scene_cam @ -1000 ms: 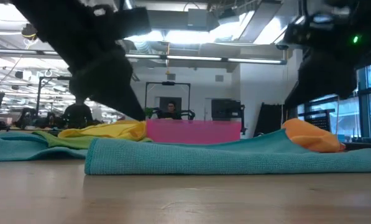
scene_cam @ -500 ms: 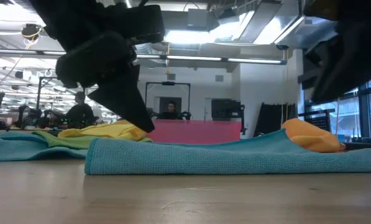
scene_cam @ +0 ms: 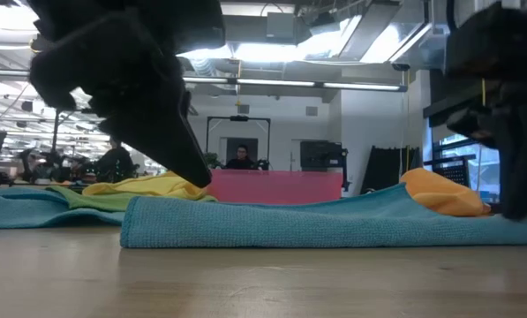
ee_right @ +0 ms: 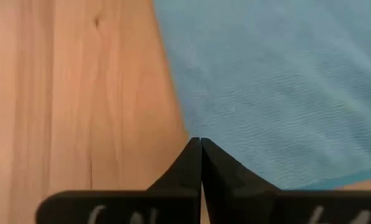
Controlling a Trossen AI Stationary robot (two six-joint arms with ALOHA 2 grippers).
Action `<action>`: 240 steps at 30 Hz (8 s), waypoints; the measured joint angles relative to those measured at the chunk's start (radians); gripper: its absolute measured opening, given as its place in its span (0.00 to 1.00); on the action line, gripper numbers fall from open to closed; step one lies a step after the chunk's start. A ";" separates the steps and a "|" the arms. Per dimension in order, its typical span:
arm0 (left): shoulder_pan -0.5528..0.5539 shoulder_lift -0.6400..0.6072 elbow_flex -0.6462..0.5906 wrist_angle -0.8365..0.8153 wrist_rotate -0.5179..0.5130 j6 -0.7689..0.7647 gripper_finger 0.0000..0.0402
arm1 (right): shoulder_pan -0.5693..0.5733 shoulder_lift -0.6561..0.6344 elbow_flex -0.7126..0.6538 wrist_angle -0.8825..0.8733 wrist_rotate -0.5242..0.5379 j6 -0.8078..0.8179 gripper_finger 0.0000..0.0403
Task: Roll microfiber towels into tight, uniform cylinder then place into a basket
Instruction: Fold the right blue microfiber towel
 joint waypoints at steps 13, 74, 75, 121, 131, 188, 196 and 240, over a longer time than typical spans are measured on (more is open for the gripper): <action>-0.004 0.000 0.000 0.054 0.025 0.016 0.26 | -0.041 0.050 0.005 -0.193 0.043 0.115 0.01; 0.196 -0.060 0.001 0.065 0.023 0.120 0.26 | -0.089 -0.054 0.001 -0.006 0.003 0.059 0.07; 0.197 -0.060 0.001 0.065 0.020 0.120 0.26 | -0.093 -0.050 0.001 -0.034 0.004 0.077 0.07; 0.210 -0.023 0.013 0.010 0.003 0.142 0.26 | -0.145 0.100 0.001 0.648 0.134 -0.176 0.02; 0.203 -0.046 0.013 0.003 -0.166 0.116 0.26 | -0.207 0.285 0.035 0.686 -0.011 -0.135 0.03; 0.181 0.022 0.012 0.414 0.170 0.294 0.26 | -0.070 -0.182 -0.177 -0.299 -0.040 0.367 0.01; 0.188 0.037 0.012 0.424 0.179 0.301 0.26 | -0.138 -0.182 -0.177 -0.291 0.088 0.340 0.02; 0.188 0.035 0.012 0.374 0.175 0.303 0.26 | -0.118 -0.183 -0.125 -0.364 0.164 0.289 0.02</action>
